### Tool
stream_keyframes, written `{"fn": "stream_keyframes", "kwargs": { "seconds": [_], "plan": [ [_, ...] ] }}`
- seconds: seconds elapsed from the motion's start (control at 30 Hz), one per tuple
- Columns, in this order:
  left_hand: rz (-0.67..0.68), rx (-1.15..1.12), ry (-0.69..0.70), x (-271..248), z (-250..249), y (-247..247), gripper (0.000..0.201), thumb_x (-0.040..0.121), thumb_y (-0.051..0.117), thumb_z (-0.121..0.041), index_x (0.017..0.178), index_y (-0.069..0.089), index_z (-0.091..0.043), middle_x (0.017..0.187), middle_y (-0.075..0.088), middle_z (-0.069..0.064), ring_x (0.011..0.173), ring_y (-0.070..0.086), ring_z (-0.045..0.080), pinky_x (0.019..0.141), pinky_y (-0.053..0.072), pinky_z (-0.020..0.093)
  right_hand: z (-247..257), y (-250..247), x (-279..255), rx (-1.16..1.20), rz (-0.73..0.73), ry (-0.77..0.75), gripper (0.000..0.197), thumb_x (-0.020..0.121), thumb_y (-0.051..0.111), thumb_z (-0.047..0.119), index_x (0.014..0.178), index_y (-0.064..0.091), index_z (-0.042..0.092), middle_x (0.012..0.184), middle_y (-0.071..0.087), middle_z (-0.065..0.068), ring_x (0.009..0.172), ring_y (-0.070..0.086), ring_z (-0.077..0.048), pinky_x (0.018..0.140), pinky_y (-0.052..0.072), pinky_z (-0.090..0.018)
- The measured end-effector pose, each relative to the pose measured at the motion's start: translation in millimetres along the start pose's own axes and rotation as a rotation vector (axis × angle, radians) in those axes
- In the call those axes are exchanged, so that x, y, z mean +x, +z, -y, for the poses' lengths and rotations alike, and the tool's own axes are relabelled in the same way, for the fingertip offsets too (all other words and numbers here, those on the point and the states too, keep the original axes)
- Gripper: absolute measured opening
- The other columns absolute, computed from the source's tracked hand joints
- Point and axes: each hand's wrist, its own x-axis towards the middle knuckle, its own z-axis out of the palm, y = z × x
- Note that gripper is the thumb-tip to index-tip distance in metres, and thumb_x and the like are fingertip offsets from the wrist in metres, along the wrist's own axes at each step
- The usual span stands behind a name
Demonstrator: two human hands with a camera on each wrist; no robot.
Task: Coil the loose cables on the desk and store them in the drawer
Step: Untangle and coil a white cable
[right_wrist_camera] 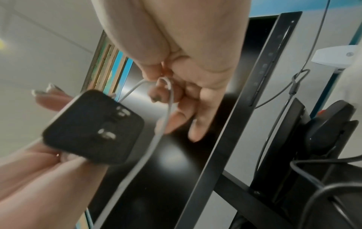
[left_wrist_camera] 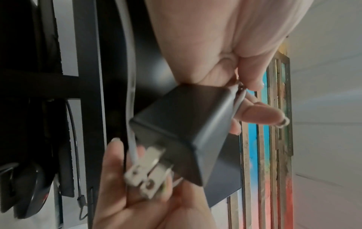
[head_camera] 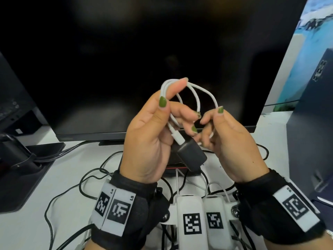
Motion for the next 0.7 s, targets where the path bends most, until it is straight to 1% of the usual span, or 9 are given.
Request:
{"fn": "stream_keyframes", "kwargs": {
  "seconds": [0.1, 0.2, 0.27, 0.37, 0.43, 0.5, 0.53, 0.6, 0.7],
  "plan": [
    [-0.063, -0.029, 0.056, 0, -4, -5, 0.038, 0.095, 0.036, -0.024, 0.125, 0.052, -0.007, 0.069, 0.064, -0.005, 0.054, 0.052, 0.007, 0.075, 0.051, 0.026, 3, -3, 0, 0.028, -0.036, 0.023, 0.032, 0.098, 0.037, 0.038, 0.095, 0.058, 0.016, 0.051, 0.032, -0.001, 0.045, 0.040, -0.019, 0.043, 0.042, -0.026],
    [-0.116, -0.007, 0.094, 2, -6, -10, 0.038, 0.094, 0.038, -0.026, 0.123, 0.054, -0.006, 0.065, 0.060, -0.007, 0.047, 0.041, 0.005, 0.067, 0.044, 0.022, 0, -9, 2, -0.065, -0.091, 0.057, 0.021, 0.101, 0.039, 0.026, 0.090, 0.057, 0.026, 0.053, 0.032, 0.005, 0.045, 0.025, -0.012, 0.040, 0.023, -0.021],
    [-0.111, 0.040, 0.091, 2, -4, -12, 0.037, 0.095, 0.038, -0.025, 0.122, 0.055, -0.007, 0.068, 0.063, -0.006, 0.046, 0.041, 0.005, 0.066, 0.042, 0.021, -4, -11, 3, -0.250, -0.126, -0.021, 0.016, 0.098, 0.046, 0.024, 0.085, 0.055, 0.027, 0.053, 0.036, 0.006, 0.046, 0.030, -0.011, 0.040, 0.027, -0.019],
    [-0.072, 0.121, 0.055, 1, -1, -9, 0.036, 0.096, 0.035, -0.022, 0.122, 0.055, -0.007, 0.079, 0.070, 0.001, 0.049, 0.049, 0.008, 0.069, 0.046, 0.019, -10, -9, 3, -0.543, -0.147, -0.140, 0.012, 0.092, 0.056, 0.021, 0.084, 0.061, 0.029, 0.060, 0.052, 0.010, 0.054, 0.047, -0.006, 0.050, 0.039, -0.015],
    [-0.036, 0.168, 0.020, 0, 3, -6, 0.034, 0.097, 0.035, -0.020, 0.124, 0.053, -0.008, 0.086, 0.071, 0.005, 0.055, 0.056, 0.012, 0.071, 0.049, 0.021, -10, -6, 1, -0.643, -0.104, -0.135, 0.018, 0.091, 0.058, 0.016, 0.088, 0.067, 0.032, 0.070, 0.063, 0.014, 0.066, 0.058, -0.003, 0.059, 0.044, -0.014],
    [-0.019, 0.262, 0.001, -1, 11, -4, 0.030, 0.098, 0.038, -0.019, 0.124, 0.050, -0.011, 0.087, 0.070, 0.004, 0.059, 0.058, 0.013, 0.074, 0.050, 0.022, -8, -1, -2, -0.621, 0.006, -0.077, 0.023, 0.091, 0.057, 0.011, 0.094, 0.071, 0.029, 0.066, 0.063, 0.018, 0.058, 0.056, 0.000, 0.055, 0.041, -0.013],
    [-0.016, 0.356, -0.007, -2, 15, -4, 0.029, 0.099, 0.039, -0.018, 0.125, 0.049, -0.013, 0.087, 0.070, 0.003, 0.060, 0.059, 0.013, 0.077, 0.051, 0.022, -7, 1, -4, -0.569, 0.071, -0.029, 0.024, 0.092, 0.056, 0.010, 0.097, 0.072, 0.027, 0.062, 0.062, 0.013, 0.050, 0.050, -0.002, 0.051, 0.038, -0.014],
    [0.008, 0.555, -0.011, -3, 24, -4, 0.029, 0.100, 0.039, -0.018, 0.127, 0.048, -0.020, 0.091, 0.070, 0.000, 0.067, 0.062, 0.013, 0.079, 0.052, 0.023, -4, 1, -6, -0.468, 0.148, 0.063, 0.020, 0.094, 0.054, 0.012, 0.094, 0.072, 0.021, 0.059, 0.052, -0.012, 0.045, 0.038, -0.010, 0.044, 0.032, -0.024],
    [0.004, 0.668, -0.005, -4, 29, -5, 0.029, 0.101, 0.038, -0.019, 0.128, 0.047, -0.025, 0.099, 0.069, -0.003, 0.086, 0.066, 0.014, 0.077, 0.055, 0.029, 0, -4, -5, -0.415, 0.168, 0.138, 0.019, 0.094, 0.055, 0.013, 0.082, 0.069, 0.013, 0.056, 0.045, -0.016, 0.043, 0.033, -0.020, 0.039, 0.028, -0.025]
  ]
}}
